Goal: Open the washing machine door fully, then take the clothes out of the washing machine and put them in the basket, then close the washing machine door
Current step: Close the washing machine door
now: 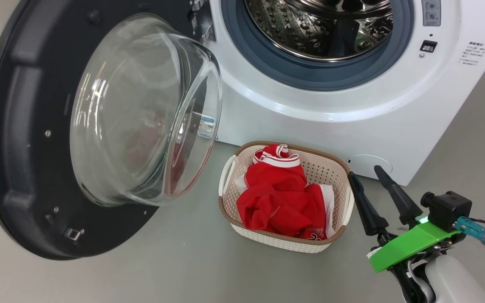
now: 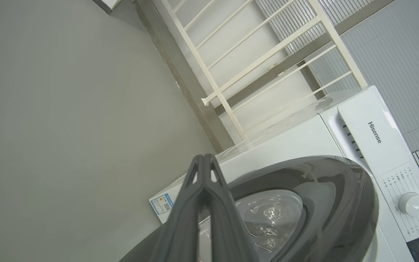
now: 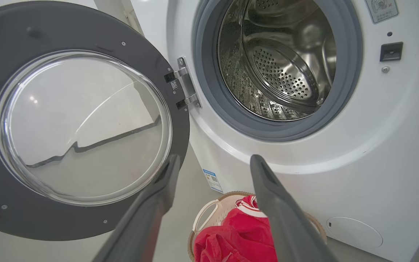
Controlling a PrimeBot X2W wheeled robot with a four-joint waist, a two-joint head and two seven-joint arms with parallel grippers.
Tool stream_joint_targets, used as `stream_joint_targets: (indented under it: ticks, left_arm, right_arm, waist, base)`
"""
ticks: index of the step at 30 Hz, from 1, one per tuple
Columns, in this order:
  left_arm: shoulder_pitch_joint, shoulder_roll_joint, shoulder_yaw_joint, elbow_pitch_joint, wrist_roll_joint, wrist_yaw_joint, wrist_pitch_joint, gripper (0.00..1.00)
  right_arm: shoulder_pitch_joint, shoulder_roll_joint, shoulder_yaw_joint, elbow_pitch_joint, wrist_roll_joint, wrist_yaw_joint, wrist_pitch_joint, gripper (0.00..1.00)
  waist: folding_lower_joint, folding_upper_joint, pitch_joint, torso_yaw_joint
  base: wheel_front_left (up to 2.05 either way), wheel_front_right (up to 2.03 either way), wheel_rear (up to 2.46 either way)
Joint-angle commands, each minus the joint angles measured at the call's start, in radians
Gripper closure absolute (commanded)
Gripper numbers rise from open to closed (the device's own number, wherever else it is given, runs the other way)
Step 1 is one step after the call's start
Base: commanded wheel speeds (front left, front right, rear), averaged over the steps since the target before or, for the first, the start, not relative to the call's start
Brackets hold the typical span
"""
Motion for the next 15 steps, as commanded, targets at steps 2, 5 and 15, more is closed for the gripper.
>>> stream_joint_targets:
  ticks: [2, 5, 15]
  left_arm:
    - [-0.049, 0.049, 0.027, -0.013, -0.025, 0.019, 0.032, 1.00]
    - [-0.061, 0.041, 0.023, -0.010, -0.048, 0.038, 0.067, 1.00]
    - [-0.074, 0.023, -0.018, -0.038, -0.081, 0.095, 0.162, 1.00]
  right_arm:
    - [-0.014, 0.008, 0.018, -0.025, -0.013, 0.002, -0.012, 0.00]
    - [-0.016, 0.012, 0.018, -0.023, -0.012, 0.002, -0.012, 0.00]
    - [-0.012, 0.027, 0.009, -0.020, -0.009, 0.002, -0.012, 0.00]
  waist:
    - [0.0000, 0.0000, 0.001, 0.001]
    - [0.0000, 0.0000, 0.000, 0.000]
    - [0.0000, 0.0000, 0.003, -0.006]
  base:
    - [0.00, 0.00, 0.00]
    - [0.00, 0.00, 0.00]
    - [0.00, 0.00, 0.00]
